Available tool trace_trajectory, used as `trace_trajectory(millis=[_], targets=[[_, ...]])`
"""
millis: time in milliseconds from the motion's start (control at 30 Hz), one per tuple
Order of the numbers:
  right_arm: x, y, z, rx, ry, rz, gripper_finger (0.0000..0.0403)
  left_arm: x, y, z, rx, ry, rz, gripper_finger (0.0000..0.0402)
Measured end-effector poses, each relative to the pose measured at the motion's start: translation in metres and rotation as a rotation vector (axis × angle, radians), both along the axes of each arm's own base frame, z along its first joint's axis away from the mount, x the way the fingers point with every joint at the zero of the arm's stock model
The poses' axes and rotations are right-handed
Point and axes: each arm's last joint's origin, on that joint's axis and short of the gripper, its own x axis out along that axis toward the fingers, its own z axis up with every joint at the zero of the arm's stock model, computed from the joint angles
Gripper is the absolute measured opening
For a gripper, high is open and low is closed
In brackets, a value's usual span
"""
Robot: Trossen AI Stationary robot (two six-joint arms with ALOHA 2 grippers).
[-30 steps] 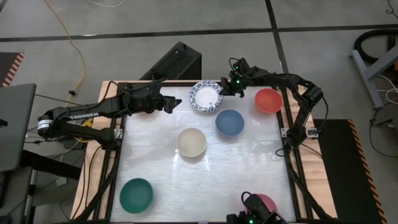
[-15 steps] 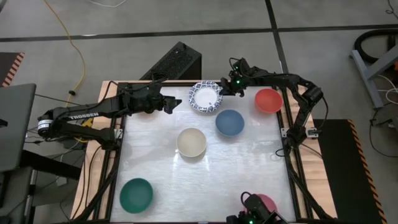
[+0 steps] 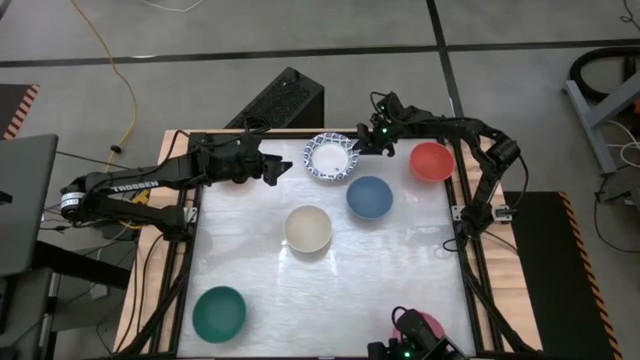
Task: Nest bowls inside each other
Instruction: Stack the white and blue bowl on top of the white and blue bowl, then stack the blue bowl on top of the white-blue bowl
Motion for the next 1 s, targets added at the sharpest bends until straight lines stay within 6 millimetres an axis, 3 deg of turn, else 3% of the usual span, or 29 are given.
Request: trace_trajectory(millis=[233,533,733,1000], targets=[[-0.002,0.002,0.007,0.003,-0.011,0.004,0.02,-0.001,0.0,-0.004,-0.004,0.047,-0.002,0.0271],[-0.025,0.015,0.071,-0.13,-0.196,0.058,0.0198,-0.001,-0.002,-0.004,0.031,0.063,-0.089,0.0271],[-0.044,0.051,0.121,-0.14,-0.379,0.238,0.0198,0.0,-0.005,-0.004,0.035,0.061,-0.203,0.0271],[-0.071,0.129,0.161,-0.292,-0.442,0.526,0.0198,0.002,-0.011,-0.004,-0.016,0.032,-0.379,0.0271]])
